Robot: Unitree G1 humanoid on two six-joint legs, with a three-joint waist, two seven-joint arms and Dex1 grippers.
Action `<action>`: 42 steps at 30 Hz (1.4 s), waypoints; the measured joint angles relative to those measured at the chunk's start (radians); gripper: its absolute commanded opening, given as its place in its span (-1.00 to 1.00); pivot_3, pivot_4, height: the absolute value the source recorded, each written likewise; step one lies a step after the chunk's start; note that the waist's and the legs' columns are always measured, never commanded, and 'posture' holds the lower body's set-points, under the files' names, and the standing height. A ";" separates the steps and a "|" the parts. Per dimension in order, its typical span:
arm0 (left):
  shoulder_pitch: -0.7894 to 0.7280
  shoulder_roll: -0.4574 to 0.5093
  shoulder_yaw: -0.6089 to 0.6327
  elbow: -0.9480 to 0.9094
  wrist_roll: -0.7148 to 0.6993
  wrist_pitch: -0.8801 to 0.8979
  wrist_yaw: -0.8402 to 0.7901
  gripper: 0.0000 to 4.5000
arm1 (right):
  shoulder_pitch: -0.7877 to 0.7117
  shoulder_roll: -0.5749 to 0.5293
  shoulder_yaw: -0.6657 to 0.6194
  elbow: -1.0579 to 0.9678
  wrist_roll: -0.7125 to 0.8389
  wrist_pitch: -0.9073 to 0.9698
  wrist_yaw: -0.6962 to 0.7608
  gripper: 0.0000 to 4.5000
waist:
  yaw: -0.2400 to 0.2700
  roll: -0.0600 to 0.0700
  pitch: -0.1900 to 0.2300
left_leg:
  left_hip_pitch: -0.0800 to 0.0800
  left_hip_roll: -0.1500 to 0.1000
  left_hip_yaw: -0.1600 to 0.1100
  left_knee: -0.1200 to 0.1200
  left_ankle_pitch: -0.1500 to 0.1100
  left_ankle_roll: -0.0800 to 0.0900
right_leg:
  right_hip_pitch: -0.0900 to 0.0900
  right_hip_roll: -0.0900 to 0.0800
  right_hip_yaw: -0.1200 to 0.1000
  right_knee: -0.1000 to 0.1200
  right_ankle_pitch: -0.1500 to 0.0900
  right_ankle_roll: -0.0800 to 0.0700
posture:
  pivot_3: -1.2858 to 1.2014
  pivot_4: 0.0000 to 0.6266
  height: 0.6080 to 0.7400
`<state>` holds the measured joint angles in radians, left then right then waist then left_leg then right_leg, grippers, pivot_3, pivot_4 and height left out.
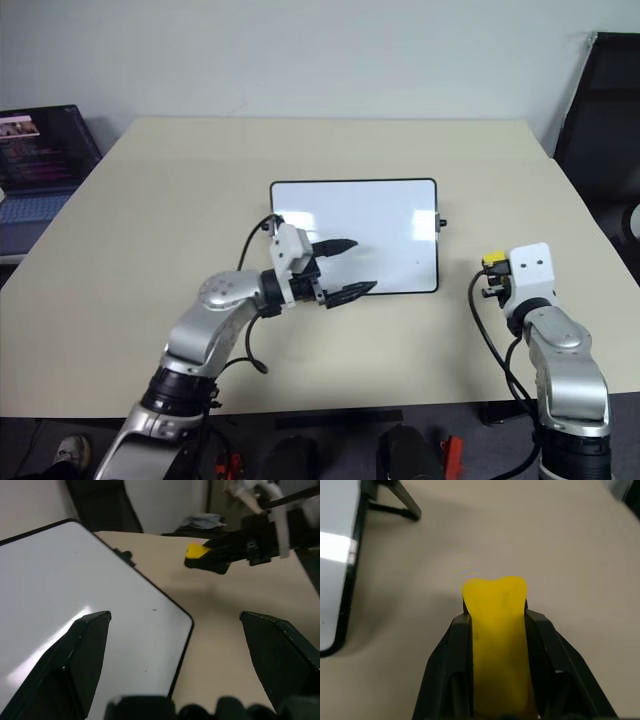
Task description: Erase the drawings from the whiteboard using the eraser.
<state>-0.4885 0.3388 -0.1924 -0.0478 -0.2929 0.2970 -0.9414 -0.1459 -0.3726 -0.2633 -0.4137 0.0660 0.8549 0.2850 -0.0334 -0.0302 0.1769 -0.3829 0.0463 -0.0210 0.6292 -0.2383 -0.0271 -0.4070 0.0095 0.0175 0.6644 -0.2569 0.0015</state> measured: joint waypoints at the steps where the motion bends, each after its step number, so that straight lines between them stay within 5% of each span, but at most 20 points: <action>1: -0.003 0.003 -0.004 0.008 0.001 -0.004 -0.019 1.00 | -0.002 0.003 -0.004 0.003 0.008 0.024 -0.004 -0.53 | 0.000 0.000 0.000 | 0.000 0.000 0.000 0.000 0.000 0.000 | 0.000 0.000 0.000 0.000 0.000 0.000 | 0.03 -0.52 1.00; 7: -0.003 0.055 -0.096 0.095 0.073 -0.111 -0.126 1.00 | -0.036 0.027 -0.017 0.026 0.049 0.100 -0.028 -0.53 | 0.003 0.001 0.000 | -0.002 0.000 0.000 0.000 0.000 0.000 | 0.000 0.000 0.000 -0.002 0.000 0.000 | 0.03 -0.52 1.00; 28: 0.012 0.051 -0.107 0.104 0.091 -0.152 -0.130 1.00 | -0.037 0.017 -0.005 0.073 0.072 0.113 -0.051 -0.53 | 0.003 0.001 0.000 | -0.002 0.000 0.000 0.000 0.000 0.000 | -0.001 0.000 0.000 -0.001 0.000 0.000 | 0.03 -0.52 1.00; 29: 0.012 0.051 -0.107 0.104 0.091 -0.152 -0.130 1.00 | -0.036 0.017 -0.005 0.074 0.072 0.112 -0.052 -0.21 | 0.003 0.001 0.000 | -0.002 0.000 0.000 0.000 0.000 0.000 | -0.001 0.000 0.000 -0.001 0.000 0.000 | 0.03 -0.52 1.00; 37: 0.012 0.051 -0.107 0.104 0.091 -0.152 -0.130 1.00 | -0.034 0.017 -0.006 0.089 0.072 0.083 -0.072 0.98 | 0.003 0.001 0.000 | -0.002 0.000 0.000 0.000 0.000 0.000 | -0.001 0.000 0.000 -0.001 0.000 0.000 | 0.03 -0.52 1.00; 42: 0.012 0.053 -0.107 0.104 0.091 -0.149 -0.130 1.00 | -0.034 0.017 -0.008 0.090 0.072 0.072 -0.087 0.98 | 0.003 0.001 0.000 | -0.002 0.000 0.000 0.000 0.000 0.000 | -0.001 0.000 0.000 -0.001 0.000 0.000 | 0.03 -0.52 1.00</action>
<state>-0.4766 0.3919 -0.2990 0.0562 -0.2015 0.1477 -1.0716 -0.1803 -0.3554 -0.2714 -0.3233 0.1379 0.9271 0.1981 -0.0302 -0.0296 0.1772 -0.3850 0.0462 -0.0211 0.6293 -0.2384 -0.0270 -0.4078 0.0093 0.0174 0.6631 -0.2569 0.0016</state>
